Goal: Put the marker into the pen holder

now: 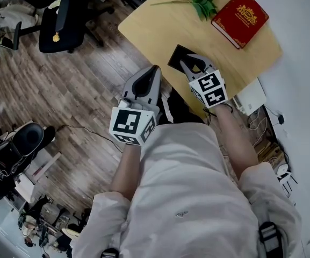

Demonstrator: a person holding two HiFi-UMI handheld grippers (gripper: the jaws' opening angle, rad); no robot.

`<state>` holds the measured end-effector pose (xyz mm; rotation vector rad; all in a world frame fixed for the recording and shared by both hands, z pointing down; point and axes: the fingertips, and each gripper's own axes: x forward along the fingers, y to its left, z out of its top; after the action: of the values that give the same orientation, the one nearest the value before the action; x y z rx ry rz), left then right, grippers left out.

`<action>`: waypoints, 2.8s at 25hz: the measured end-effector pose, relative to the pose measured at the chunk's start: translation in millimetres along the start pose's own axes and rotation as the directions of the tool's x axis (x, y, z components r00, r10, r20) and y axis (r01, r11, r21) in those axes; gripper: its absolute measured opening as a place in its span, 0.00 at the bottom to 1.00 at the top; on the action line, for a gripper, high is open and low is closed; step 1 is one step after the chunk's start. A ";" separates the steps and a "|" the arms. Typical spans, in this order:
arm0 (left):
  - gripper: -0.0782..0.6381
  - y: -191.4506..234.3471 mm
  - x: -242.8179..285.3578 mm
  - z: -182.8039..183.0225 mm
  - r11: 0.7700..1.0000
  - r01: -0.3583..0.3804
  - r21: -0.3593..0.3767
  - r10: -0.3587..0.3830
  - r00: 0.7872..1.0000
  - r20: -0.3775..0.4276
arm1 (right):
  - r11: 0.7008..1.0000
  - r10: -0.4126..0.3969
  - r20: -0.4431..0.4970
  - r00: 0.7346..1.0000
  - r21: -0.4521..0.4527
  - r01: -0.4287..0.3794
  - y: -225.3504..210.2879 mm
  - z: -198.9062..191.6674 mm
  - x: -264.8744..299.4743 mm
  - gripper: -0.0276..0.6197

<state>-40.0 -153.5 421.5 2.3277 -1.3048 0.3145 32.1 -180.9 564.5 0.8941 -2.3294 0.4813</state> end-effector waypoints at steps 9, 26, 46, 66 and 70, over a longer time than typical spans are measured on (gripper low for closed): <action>0.12 0.6 -0.5 -0.5 1.000 -0.005 -0.007 0.005 1.000 0.004 | 0.996 -0.043 -0.004 0.999 -0.078 0.042 -2.6 1.0 0.8 0.17; 0.12 4.4 -8.0 0.9 1.000 -0.009 0.002 0.009 1.000 0.010 | 0.974 -0.145 0.005 0.989 -0.176 0.144 -11.7 1.2 4.1 0.20; 0.12 -2.7 -2.8 -3.0 1.000 -0.011 0.002 0.011 1.000 0.000 | 0.963 -0.197 -0.018 0.980 -0.190 0.190 -30.5 -8.7 0.3 0.24; 0.13 -14.1 -6.1 -4.3 0.999 -0.031 0.006 0.031 0.999 0.007 | 0.963 -0.191 0.025 0.981 -0.188 0.192 -28.3 -0.6 -16.3 0.27; 0.12 -17.6 -7.5 -4.5 0.999 -0.027 0.017 0.027 1.000 0.001 | 0.962 -0.197 0.042 0.979 -0.185 0.202 -27.2 3.5 -23.5 0.27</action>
<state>-28.9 -137.8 417.6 2.3260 -1.3403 0.3347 63.7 -190.7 550.0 1.0321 -2.2309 0.1635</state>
